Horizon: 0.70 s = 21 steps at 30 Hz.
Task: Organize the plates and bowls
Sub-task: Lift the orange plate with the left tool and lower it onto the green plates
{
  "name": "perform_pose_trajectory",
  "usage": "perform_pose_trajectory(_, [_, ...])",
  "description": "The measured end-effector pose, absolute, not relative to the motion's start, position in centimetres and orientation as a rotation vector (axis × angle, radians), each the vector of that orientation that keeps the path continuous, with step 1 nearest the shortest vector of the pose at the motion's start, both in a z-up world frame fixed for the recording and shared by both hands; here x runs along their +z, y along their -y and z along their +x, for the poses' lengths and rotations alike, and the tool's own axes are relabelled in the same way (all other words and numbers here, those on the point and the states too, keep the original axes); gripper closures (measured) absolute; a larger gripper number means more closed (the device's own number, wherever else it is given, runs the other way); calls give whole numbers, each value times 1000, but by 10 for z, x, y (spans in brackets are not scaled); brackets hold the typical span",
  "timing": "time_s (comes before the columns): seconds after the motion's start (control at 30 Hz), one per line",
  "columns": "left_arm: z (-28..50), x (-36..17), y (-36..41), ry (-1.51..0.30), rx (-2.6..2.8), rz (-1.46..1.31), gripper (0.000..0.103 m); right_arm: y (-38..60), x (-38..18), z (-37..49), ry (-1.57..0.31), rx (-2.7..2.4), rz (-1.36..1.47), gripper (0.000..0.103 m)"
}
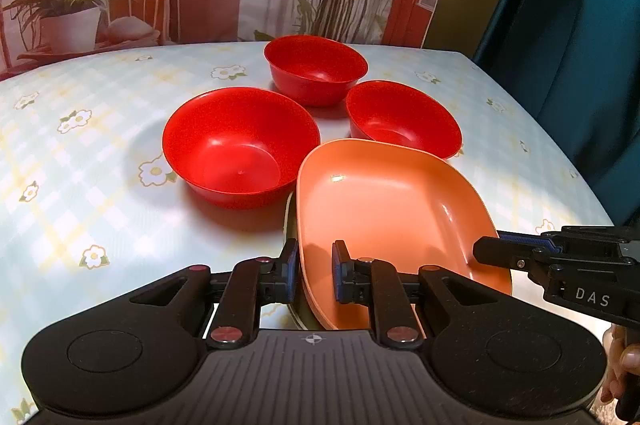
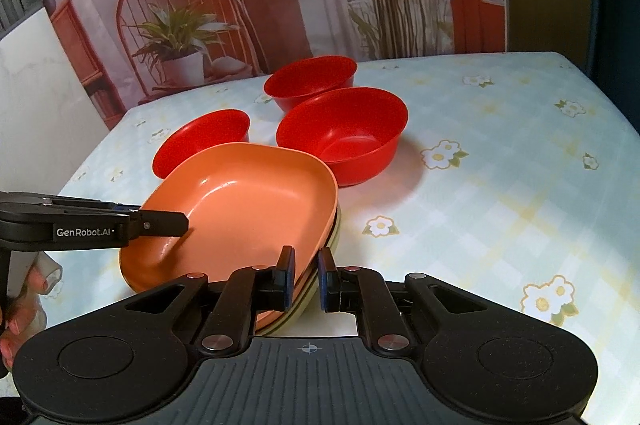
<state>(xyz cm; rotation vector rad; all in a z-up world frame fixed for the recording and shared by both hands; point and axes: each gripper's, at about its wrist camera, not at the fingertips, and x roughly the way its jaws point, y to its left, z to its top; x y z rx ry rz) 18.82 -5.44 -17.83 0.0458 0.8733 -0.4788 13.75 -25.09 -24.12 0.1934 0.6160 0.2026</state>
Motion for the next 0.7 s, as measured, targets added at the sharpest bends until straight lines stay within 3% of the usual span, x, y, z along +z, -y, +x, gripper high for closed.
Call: perform_pose_trajectory(0.7, [189,-175,50,-871,-491,28,83,251,-241,137,-612,203,199,92])
